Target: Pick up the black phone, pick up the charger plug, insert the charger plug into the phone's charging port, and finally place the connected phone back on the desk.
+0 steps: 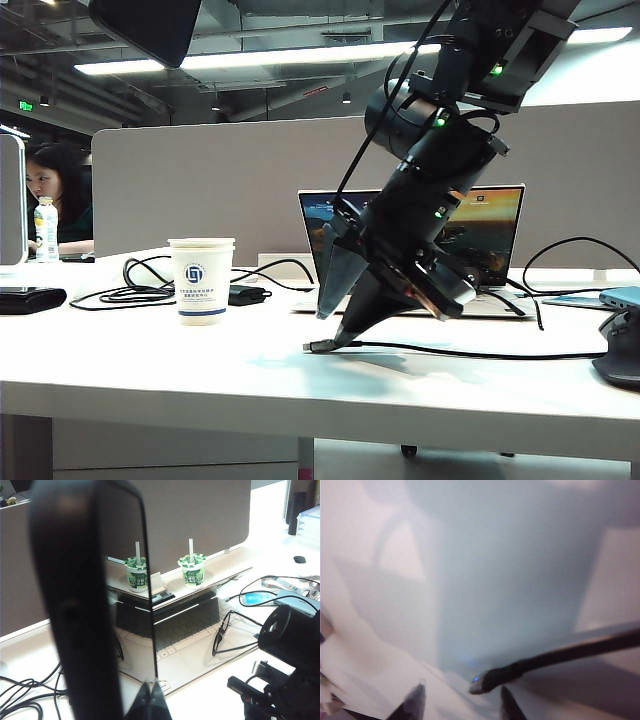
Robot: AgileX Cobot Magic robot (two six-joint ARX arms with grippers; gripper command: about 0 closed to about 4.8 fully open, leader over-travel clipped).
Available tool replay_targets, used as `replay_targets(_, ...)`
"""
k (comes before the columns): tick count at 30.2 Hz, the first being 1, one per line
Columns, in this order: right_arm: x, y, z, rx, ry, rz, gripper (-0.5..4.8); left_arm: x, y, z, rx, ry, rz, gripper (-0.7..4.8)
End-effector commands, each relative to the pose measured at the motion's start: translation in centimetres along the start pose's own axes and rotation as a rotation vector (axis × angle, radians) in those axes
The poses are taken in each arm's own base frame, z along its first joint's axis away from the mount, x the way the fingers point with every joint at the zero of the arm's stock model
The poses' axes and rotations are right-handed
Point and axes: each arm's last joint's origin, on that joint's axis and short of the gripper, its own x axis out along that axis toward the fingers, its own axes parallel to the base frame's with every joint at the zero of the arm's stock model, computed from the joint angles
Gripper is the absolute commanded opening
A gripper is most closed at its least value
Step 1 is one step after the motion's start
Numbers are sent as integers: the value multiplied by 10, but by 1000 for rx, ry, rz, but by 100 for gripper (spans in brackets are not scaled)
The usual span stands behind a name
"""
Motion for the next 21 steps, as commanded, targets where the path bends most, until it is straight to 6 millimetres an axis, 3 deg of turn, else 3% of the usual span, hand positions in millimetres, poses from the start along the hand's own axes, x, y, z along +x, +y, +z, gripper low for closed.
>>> replay_targets(1,-5,14,-4,44,29,83,191,-3,1,7,19,-52,4,-6)
replay_targets(13,-9,34,-9,236,179,248,189,-3,0,7,25,-53,4,-6)
replay_targets(21,-22,46,-23,250,-22,165,180,-6,0,9,27,-66,6,-6)
